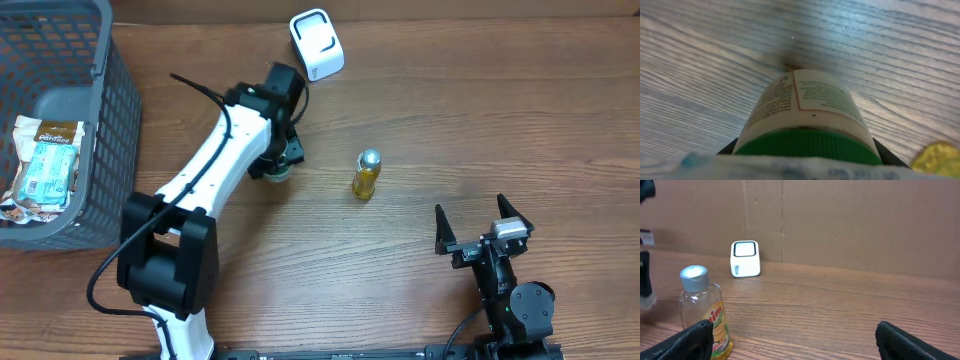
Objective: Scan the item barcode
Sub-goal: 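Lift the Kleenex pack out and carry it toward the scanner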
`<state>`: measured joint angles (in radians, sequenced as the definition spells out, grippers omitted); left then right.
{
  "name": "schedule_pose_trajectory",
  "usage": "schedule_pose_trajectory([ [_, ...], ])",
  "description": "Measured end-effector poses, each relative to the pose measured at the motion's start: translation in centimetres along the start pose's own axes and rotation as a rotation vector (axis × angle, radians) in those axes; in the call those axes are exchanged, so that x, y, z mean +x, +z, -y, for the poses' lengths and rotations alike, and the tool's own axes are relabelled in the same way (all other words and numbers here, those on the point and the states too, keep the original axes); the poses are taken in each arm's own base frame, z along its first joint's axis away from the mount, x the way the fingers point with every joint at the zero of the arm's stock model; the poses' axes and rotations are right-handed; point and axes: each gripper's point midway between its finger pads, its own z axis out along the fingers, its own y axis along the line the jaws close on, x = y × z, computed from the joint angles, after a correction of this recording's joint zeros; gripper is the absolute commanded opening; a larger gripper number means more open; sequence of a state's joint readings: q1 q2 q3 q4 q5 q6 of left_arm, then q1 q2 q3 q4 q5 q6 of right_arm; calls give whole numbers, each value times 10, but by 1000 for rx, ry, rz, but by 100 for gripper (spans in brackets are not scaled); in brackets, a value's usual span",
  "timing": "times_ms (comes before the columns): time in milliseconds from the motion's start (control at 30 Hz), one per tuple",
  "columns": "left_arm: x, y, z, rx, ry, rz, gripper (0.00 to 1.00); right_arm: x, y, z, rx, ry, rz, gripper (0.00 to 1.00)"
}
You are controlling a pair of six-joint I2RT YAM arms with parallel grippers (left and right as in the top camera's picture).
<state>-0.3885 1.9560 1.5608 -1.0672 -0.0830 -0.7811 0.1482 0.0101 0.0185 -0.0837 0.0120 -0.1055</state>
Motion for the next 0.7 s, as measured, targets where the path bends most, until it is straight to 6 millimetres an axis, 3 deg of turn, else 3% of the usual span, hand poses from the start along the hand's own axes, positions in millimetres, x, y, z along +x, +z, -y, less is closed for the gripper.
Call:
schedule_pose_trajectory([
  [433, 15, 25, -1, -23, -99, 11, 72, 0, 0, 0, 0, 0, 0, 100],
  [633, 19, 32, -2, -19, -111, 4, 96, 0, 0, 0, -1, 0, 0, 100],
  [700, 19, 33, -3, -20, -103, 1, 100, 0, 0, 0, 0, 0, 0, 100],
])
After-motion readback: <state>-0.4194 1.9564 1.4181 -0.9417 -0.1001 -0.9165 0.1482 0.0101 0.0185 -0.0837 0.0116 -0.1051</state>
